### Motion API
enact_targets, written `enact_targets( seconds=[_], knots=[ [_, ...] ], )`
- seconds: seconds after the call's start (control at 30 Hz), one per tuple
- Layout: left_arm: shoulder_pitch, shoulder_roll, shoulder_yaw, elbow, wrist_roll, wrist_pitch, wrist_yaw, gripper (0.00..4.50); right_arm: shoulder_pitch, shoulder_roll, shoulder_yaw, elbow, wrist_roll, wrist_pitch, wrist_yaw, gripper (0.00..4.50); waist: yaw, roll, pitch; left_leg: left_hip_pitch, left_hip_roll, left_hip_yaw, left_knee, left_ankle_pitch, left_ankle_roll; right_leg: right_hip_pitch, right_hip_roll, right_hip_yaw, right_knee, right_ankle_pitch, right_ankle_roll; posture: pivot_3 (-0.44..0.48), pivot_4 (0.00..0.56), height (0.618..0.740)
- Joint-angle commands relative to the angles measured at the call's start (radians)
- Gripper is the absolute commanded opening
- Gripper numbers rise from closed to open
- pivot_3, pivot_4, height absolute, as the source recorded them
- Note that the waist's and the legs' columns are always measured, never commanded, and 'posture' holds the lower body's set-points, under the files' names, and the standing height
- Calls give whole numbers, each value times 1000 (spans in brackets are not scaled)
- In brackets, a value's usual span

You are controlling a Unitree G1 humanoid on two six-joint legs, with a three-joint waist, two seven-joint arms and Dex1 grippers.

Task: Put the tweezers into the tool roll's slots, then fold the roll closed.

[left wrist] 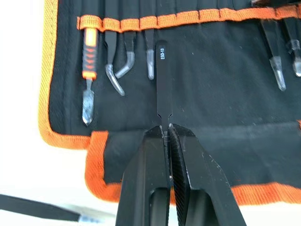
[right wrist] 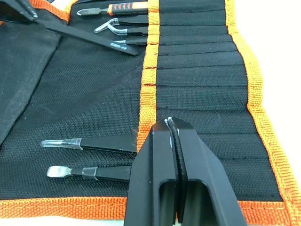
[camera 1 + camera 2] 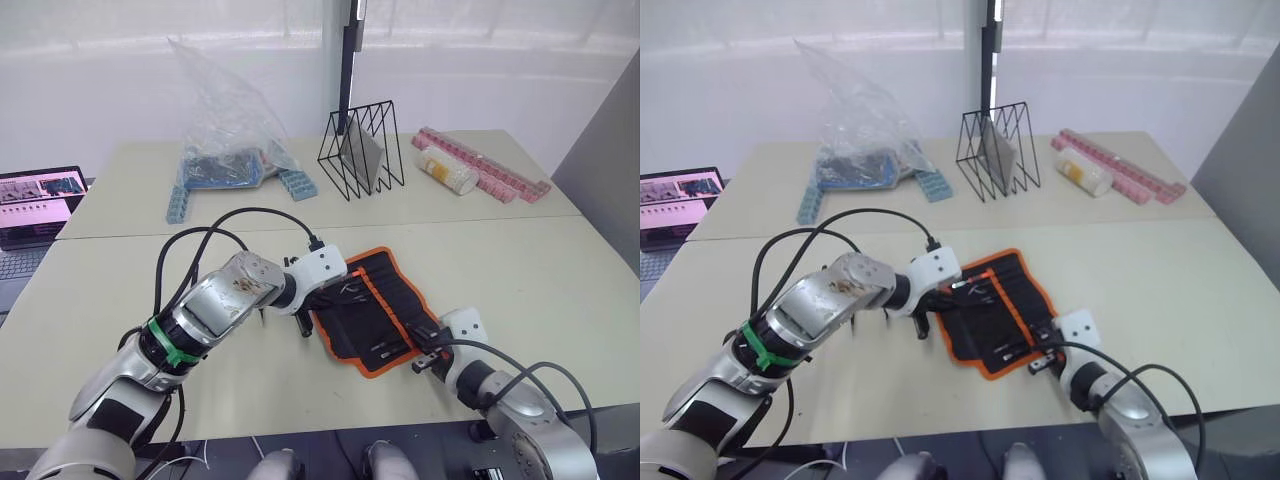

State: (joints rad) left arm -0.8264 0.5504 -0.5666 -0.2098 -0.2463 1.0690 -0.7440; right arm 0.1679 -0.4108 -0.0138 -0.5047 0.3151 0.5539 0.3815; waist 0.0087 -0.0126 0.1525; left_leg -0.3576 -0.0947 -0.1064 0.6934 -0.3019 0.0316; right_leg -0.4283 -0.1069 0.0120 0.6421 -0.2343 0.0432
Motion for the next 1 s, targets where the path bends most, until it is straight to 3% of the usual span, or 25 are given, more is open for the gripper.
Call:
enact_targets(
  seconds=[0.03, 0.63, 0.87, 1.0],
  knots=[
    [-30, -20, -2, 5, 24, -31, -11, 0, 28, 10, 46, -1, -7, 23, 4, 29, 0, 0, 0, 0, 0, 0, 0, 0, 0, 0, 0, 0, 0, 0, 0, 0, 150, 724],
    [-45, -112, -19, 103, 91, -86, -34, 0, 53, 20, 56, -8, -32, 16, 1, 29, 1, 0, 0, 3, 0, 0, 0, 0, 0, 4, 0, 0, 0, 0, 0, 0, 150, 724],
    [-53, -111, -19, 95, 104, -90, -59, 0, 51, 22, 55, -2, -40, 12, 3, 29, 1, 0, 0, 3, 0, 0, 0, 0, 0, 4, 0, 0, 0, 0, 0, 0, 150, 724],
    [-56, -59, -8, 62, 106, -72, -93, 0, 49, 23, 53, 3, -42, 10, 3, 29, 0, 0, 0, 3, 0, 0, 0, 0, 0, 4, 0, 0, 0, 0, 0, 0, 150, 724]
  ],
)
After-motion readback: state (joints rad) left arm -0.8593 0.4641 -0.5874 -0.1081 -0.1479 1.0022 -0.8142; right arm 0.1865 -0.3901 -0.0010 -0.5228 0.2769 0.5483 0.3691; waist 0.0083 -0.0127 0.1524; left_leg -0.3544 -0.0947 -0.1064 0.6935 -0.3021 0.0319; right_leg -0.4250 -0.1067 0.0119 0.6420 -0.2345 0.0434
